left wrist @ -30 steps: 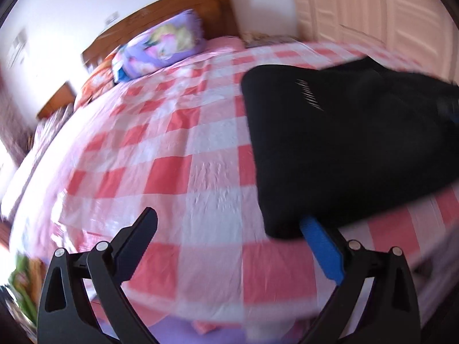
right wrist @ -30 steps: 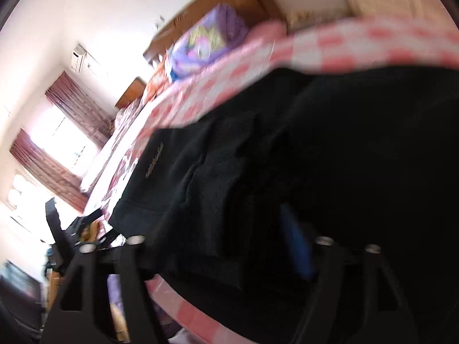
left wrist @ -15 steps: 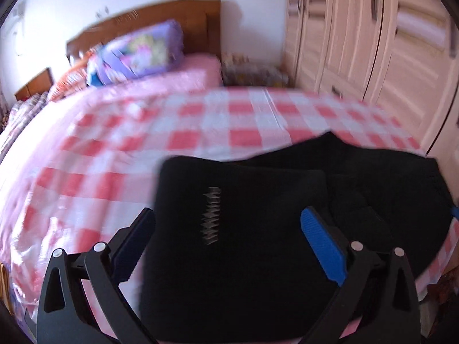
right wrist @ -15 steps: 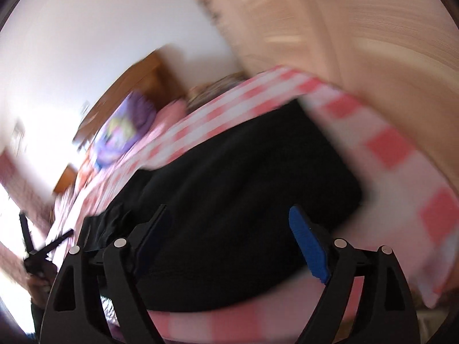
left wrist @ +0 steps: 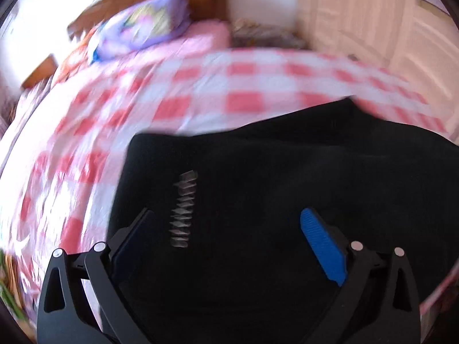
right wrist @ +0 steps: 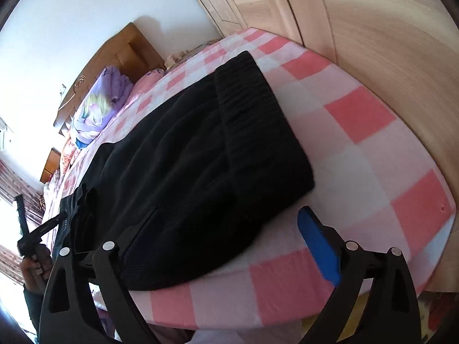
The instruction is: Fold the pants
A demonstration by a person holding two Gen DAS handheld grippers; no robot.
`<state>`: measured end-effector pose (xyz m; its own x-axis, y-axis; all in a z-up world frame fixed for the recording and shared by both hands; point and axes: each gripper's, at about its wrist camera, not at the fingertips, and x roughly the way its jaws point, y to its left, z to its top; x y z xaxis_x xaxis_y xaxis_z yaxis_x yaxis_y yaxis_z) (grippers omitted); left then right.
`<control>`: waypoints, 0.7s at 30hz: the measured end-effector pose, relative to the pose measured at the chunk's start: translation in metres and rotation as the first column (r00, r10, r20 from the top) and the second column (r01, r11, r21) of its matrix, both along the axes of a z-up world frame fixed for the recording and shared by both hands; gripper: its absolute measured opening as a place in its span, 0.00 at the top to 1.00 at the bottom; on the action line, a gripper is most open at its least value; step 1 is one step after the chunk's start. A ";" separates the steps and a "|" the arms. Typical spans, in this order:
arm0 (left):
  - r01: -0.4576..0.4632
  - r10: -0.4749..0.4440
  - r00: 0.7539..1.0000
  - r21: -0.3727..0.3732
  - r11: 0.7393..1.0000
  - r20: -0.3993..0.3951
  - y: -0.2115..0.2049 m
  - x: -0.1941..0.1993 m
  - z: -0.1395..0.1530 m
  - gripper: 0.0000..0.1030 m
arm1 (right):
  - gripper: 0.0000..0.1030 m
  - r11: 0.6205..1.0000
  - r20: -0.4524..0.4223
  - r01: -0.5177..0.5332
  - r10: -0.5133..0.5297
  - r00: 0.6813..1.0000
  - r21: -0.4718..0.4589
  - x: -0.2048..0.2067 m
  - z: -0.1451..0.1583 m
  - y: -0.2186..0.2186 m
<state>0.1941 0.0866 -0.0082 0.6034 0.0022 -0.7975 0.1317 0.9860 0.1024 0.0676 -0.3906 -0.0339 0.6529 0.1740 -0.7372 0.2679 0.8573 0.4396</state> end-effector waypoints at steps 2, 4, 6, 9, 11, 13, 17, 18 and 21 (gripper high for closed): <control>0.094 -0.097 0.992 0.047 0.994 0.083 -0.035 -0.019 0.012 0.02 | 0.08 1.000 -0.007 0.003 -0.003 1.000 -0.003 0.005 0.000 -0.002; 0.156 -0.170 0.977 0.115 0.981 0.126 -0.063 -0.030 0.014 0.02 | 0.08 0.998 0.005 0.058 -0.058 0.998 -0.006 0.003 -0.001 -0.012; 0.188 -0.211 0.968 0.166 0.968 0.138 -0.081 -0.033 0.008 0.02 | 0.08 0.994 0.037 0.084 -0.086 0.996 0.072 0.004 -0.003 -0.027; 0.168 -0.178 0.980 0.107 0.980 0.088 -0.068 -0.019 -0.003 0.02 | 0.09 0.984 0.036 0.147 -0.151 0.988 0.101 0.001 0.006 -0.033; 0.126 -0.133 0.985 0.071 0.989 0.105 -0.045 -0.015 0.001 0.02 | 0.09 0.986 0.133 0.161 -0.155 0.979 -0.033 -0.006 0.033 -0.012; 0.043 -0.045 0.987 0.015 0.999 0.155 0.000 -0.012 0.013 0.02 | 0.09 0.988 0.210 0.085 -0.057 0.976 -0.128 0.001 0.056 0.025; -0.145 0.153 0.979 -0.061 0.987 0.134 0.077 0.012 0.027 0.02 | 0.08 0.943 0.194 -0.282 0.314 0.929 -0.176 0.050 0.067 0.136; -0.169 0.178 0.978 -0.081 0.982 0.111 0.094 0.022 0.030 0.02 | 0.08 0.920 0.184 -0.342 0.376 0.908 -0.193 0.060 0.068 0.162; -0.168 0.173 0.984 -0.075 0.983 0.054 0.109 0.041 0.026 0.02 | 0.08 0.818 0.183 -0.541 0.572 0.799 -0.198 0.088 0.064 0.249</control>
<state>0.2354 0.1955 0.0176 0.6457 0.0549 -0.7616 -0.0432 0.9984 0.0354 0.1555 -0.1419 0.0305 0.6216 0.4726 -0.6248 -0.3648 0.8804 0.3030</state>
